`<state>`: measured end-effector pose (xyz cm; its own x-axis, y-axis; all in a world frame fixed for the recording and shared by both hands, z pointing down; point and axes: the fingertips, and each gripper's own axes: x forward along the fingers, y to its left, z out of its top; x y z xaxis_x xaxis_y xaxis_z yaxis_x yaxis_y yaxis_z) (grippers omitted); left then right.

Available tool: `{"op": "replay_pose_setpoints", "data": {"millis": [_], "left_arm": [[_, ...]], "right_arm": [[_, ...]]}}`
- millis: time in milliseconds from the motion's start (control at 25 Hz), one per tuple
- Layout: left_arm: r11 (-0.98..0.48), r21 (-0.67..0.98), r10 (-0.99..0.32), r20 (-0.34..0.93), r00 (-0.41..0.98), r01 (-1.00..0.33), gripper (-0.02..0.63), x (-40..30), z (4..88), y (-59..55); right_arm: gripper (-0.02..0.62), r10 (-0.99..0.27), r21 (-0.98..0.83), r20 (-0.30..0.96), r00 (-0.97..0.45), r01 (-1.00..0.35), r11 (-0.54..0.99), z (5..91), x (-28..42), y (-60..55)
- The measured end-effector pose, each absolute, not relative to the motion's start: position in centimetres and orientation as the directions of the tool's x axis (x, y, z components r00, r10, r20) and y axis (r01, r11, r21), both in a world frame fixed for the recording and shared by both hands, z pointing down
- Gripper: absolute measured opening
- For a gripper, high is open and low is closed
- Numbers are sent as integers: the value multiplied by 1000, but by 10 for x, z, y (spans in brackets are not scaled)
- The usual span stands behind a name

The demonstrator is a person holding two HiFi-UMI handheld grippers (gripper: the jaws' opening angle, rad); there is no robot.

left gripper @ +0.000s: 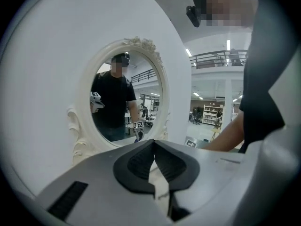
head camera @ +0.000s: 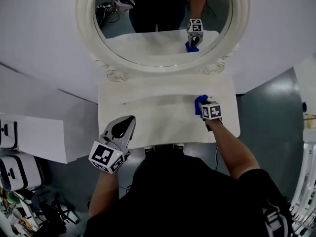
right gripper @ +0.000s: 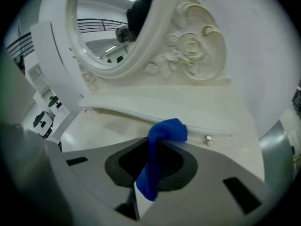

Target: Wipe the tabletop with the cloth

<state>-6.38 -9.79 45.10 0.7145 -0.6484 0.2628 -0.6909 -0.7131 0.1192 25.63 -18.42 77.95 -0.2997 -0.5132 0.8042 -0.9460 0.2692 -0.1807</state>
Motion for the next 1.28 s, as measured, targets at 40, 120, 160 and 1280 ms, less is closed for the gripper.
{"op": "replay_pose_setpoints", "data": {"millis": [40, 120, 160, 1280], "left_arm": [[-700, 117, -663, 259, 702, -704, 11, -75, 450, -94], [-671, 115, -693, 255, 675, -733, 11, -98, 448, -86], [-656, 115, -706, 255, 661, -746, 10, -111, 448, -82], [-331, 141, -879, 313, 359, -933, 11, -350, 470, 18]], "right_arm": [[40, -502, -191, 799, -332, -931, 311, 776, 230, -188], [40, -474, -213, 787, -396, -894, 394, 769, 174, -195], [40, -457, -227, 780, -428, -874, 430, 765, 146, -196], [40, 56, -616, 640, -766, -469, 633, 800, -360, -61]]}}
